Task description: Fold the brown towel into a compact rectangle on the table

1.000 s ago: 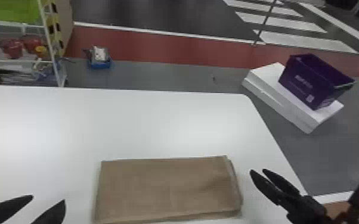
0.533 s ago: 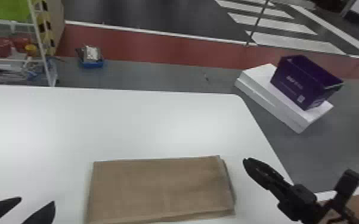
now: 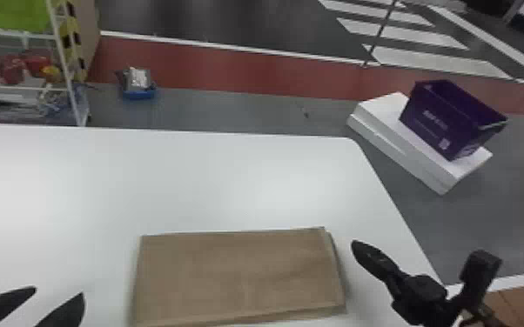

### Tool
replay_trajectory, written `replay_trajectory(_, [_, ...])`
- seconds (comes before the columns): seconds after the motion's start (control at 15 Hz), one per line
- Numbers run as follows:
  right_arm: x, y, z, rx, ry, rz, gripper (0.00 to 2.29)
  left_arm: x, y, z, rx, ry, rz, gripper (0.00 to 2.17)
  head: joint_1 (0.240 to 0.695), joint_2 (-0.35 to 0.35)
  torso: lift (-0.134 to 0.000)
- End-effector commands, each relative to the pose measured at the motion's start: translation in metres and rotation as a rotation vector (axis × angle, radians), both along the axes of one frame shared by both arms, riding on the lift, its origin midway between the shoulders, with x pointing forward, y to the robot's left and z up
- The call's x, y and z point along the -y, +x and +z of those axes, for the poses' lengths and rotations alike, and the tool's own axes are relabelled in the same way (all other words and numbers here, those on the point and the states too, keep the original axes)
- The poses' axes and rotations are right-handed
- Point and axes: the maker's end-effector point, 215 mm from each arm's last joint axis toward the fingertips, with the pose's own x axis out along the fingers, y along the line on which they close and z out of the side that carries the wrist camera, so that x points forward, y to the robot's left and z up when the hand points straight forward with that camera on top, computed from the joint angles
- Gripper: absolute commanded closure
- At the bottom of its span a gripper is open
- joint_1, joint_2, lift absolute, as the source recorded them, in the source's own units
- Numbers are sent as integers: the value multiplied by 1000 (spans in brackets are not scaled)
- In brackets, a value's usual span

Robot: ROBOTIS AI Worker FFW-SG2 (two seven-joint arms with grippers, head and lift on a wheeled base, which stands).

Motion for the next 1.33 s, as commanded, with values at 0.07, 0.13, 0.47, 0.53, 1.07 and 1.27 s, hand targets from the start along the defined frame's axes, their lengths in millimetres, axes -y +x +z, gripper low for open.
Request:
replay_trajectory(0.07, [-3,4,-11,-7,-26,1,1892,1,1,2,4,-3,1,201,695,-280,-123])
replay_trajectory(0.13, [-3,6,-14,-10,-40,-3,1895,1,1,2,5,-3,1,201,695,-278,-123])
replay_trajectory(0.47, [-14,13,-33,-47,-62,16,1895,2,2,4,10,-4,-2,201,695,-267,-123])
replay_trajectory(0.53, [-19,14,-35,-51,-63,24,1895,3,2,5,11,-5,-3,201,695,-262,-123])
replay_trajectory(1.07, [-83,23,-35,-47,-29,119,1895,0,3,8,19,0,1,201,695,-183,-123])
replay_trajectory(1.27, [-104,18,-31,-47,-26,156,1895,0,5,10,23,1,0,201,695,-144,-123])
